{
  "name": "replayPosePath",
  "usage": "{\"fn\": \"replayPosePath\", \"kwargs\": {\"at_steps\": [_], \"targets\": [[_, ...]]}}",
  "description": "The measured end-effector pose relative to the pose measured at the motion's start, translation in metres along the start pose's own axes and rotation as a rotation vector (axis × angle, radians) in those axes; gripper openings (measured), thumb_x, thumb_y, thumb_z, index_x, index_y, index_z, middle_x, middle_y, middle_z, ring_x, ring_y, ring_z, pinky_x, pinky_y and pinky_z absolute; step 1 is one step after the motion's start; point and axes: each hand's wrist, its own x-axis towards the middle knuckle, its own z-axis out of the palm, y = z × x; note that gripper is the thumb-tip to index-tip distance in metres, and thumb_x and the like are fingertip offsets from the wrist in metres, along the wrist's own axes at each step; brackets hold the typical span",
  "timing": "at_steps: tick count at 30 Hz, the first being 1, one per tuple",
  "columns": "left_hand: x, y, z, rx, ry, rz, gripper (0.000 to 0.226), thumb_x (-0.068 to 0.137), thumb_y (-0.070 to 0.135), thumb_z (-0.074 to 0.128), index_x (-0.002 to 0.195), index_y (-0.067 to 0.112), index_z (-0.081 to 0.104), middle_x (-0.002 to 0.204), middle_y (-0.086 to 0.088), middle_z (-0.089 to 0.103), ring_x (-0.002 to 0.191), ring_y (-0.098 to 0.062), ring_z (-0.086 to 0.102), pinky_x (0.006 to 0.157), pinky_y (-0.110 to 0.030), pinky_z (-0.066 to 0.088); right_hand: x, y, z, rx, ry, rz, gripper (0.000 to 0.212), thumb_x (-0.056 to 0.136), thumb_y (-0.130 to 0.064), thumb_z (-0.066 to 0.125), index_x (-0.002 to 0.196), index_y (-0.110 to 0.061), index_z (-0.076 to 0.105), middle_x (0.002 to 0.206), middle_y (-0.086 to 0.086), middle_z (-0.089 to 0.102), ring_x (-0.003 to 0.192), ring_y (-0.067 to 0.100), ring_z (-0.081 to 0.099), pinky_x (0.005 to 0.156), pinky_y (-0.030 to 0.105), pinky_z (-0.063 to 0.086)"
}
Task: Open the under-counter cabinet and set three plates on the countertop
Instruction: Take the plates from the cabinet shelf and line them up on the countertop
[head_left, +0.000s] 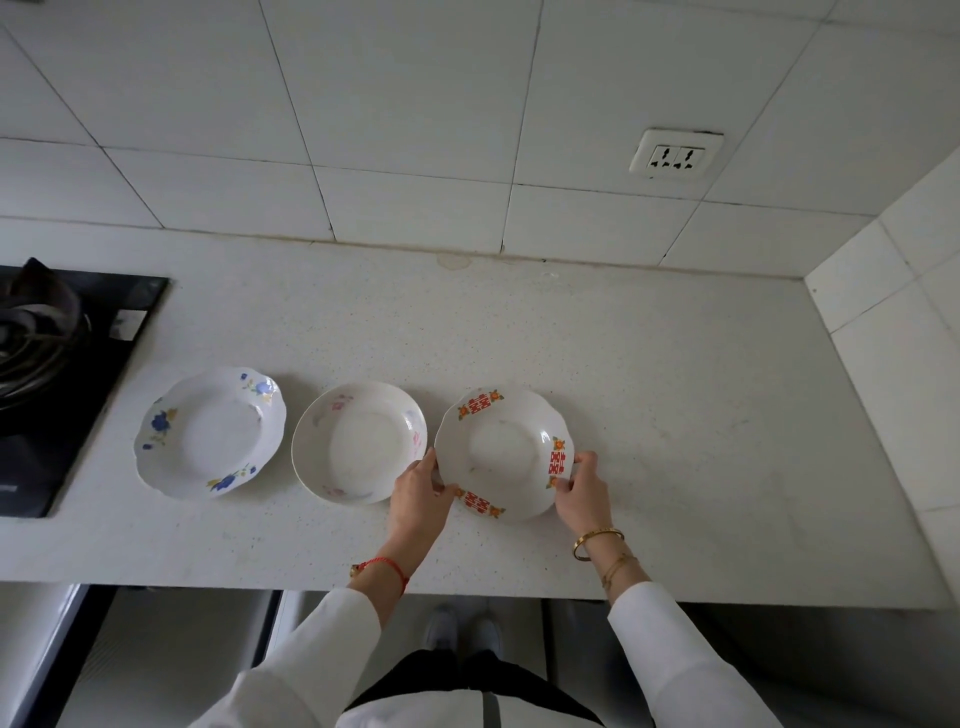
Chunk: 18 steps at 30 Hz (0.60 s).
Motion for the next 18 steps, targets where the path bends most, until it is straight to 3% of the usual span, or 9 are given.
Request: {"fn": "replayPosePath", "kwargs": {"at_steps": [6, 10, 15, 18], "targets": [[-0.008, -0.002, 0.0, -0.006, 0.001, 0.017, 0.041, 0.086, 0.016, 0.068, 0.125, 0.014, 0.058, 0.105, -0.006, 0.07, 0.086, -0.021, 0.068, 0.081, -0.031, 0.056, -0.003, -0.002, -0.003, 0.001, -0.008, 0.003, 0.031, 0.095, -0.008, 0.05, 0.122, -0.004, 0.036, 0.103, 0.015, 0.063, 0.09, 0.029, 0.064, 0.061, 0.025, 0.047], [-0.011, -0.002, -0.001, -0.029, -0.025, 0.039, 0.048, 0.086, 0.017, 0.068, 0.131, 0.017, 0.053, 0.108, -0.007, 0.069, 0.087, -0.02, 0.068, 0.083, -0.034, 0.056, -0.001, -0.001, -0.005, -0.009, -0.027, 0.008, 0.029, 0.094, -0.008, 0.05, 0.121, -0.006, 0.037, 0.098, 0.017, 0.065, 0.076, 0.022, 0.057, 0.051, 0.02, 0.04], [-0.013, -0.001, -0.003, -0.024, -0.05, 0.045, 0.047, 0.086, 0.02, 0.068, 0.13, 0.017, 0.054, 0.11, -0.005, 0.069, 0.091, -0.021, 0.068, 0.088, -0.038, 0.056, -0.003, -0.003, -0.007, -0.01, -0.035, 0.016, 0.031, 0.094, -0.01, 0.052, 0.121, -0.006, 0.038, 0.103, 0.017, 0.066, 0.085, 0.028, 0.064, 0.058, 0.026, 0.046], [-0.013, -0.003, -0.004, -0.023, -0.049, 0.043, 0.041, 0.085, 0.018, 0.068, 0.126, 0.018, 0.057, 0.109, -0.005, 0.069, 0.092, -0.023, 0.067, 0.086, -0.036, 0.056, -0.003, -0.002, -0.008, -0.025, -0.039, 0.013, 0.032, 0.094, -0.013, 0.053, 0.121, -0.004, 0.039, 0.1, 0.017, 0.066, 0.083, 0.029, 0.063, 0.048, 0.018, 0.037]]}}
